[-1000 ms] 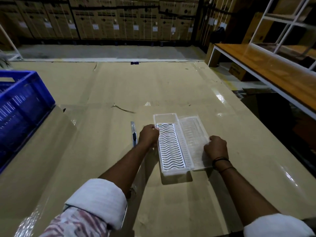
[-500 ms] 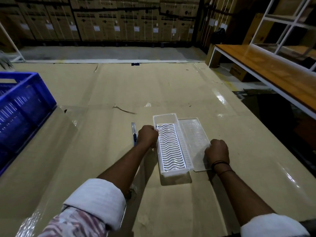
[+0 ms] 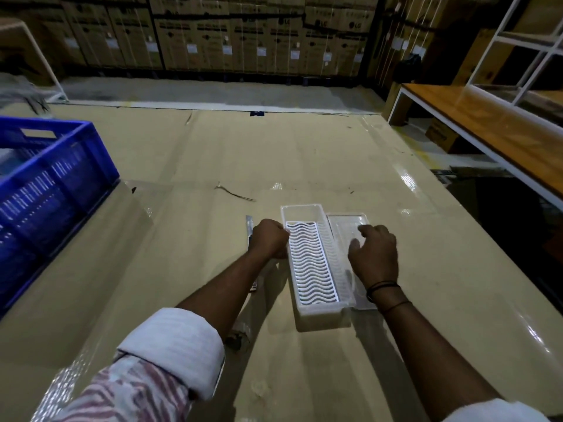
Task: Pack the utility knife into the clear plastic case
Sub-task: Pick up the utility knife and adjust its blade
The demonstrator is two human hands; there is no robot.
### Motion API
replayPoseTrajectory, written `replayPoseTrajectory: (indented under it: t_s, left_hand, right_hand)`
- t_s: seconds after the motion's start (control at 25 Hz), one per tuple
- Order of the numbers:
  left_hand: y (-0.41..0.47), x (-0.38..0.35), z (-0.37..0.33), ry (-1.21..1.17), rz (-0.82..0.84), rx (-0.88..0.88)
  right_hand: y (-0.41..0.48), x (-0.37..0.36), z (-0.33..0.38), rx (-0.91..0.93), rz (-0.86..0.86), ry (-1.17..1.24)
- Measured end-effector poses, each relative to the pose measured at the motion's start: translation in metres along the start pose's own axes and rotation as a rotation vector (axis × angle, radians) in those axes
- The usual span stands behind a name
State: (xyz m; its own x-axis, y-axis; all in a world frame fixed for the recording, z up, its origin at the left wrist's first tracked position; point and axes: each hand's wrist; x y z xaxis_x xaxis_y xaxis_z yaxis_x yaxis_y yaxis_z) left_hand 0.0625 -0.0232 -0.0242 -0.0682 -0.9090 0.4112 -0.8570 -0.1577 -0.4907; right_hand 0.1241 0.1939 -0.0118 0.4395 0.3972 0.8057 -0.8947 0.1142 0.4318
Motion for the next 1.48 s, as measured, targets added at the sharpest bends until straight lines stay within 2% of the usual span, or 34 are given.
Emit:
replayPoseTrajectory:
  t_s: [0.12,0.2,0.32,0.44,0.6,0.84,1.04,1.48]
  left_hand:
    - [-0.003,0.016,0.004,-0.068,-0.041,0.044]
    - [-0.001,0.027,0.015,-0.058,-0.118,0.069]
    - [-0.006,0.047,0.036,0.133,-0.312,0.123]
    - [-0.024,0.06,0.053,0.256,-0.388,0.181]
    - [-0.037,0.058,0.073,0.338,-0.349,0.191]
    - [-0.044,0.047,0.077,0.407,-0.363,0.178]
    - [-0.044,0.043,0.077,0.448,-0.334,0.157]
    - [-0.052,0.041,0.072,0.373,-0.331,0.135]
  right_hand:
    - [0.008,-0.005,0.042,0.158,-0.051,0.123]
    - [0.009,-0.009,0.069,0.2,-0.029,0.212]
    - [0.006,-0.025,0.102,0.239,0.078,0.243]
    - [0.004,-0.051,0.128,0.253,0.242,0.227]
    - [0.009,-0.076,0.159,0.213,0.449,0.146]
    - [0.014,-0.107,0.171,0.11,0.583,0.095]
    - [0.018,-0.117,0.175,0.117,0.582,0.056]
    - [0.021,-0.119,0.177,-0.027,0.574,0.158]
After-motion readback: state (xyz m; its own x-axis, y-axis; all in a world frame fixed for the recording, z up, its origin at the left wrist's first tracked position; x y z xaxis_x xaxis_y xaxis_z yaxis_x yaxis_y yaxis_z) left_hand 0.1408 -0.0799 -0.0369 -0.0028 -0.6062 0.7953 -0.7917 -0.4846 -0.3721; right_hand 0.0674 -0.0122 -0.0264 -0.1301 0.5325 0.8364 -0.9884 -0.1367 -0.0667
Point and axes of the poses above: each hand's wrist, its own y-axis towards the middle knuckle, its own x-axis out of the back of the hand, z = x × y, and after that the axes turned 13 degrees about x, right-handed
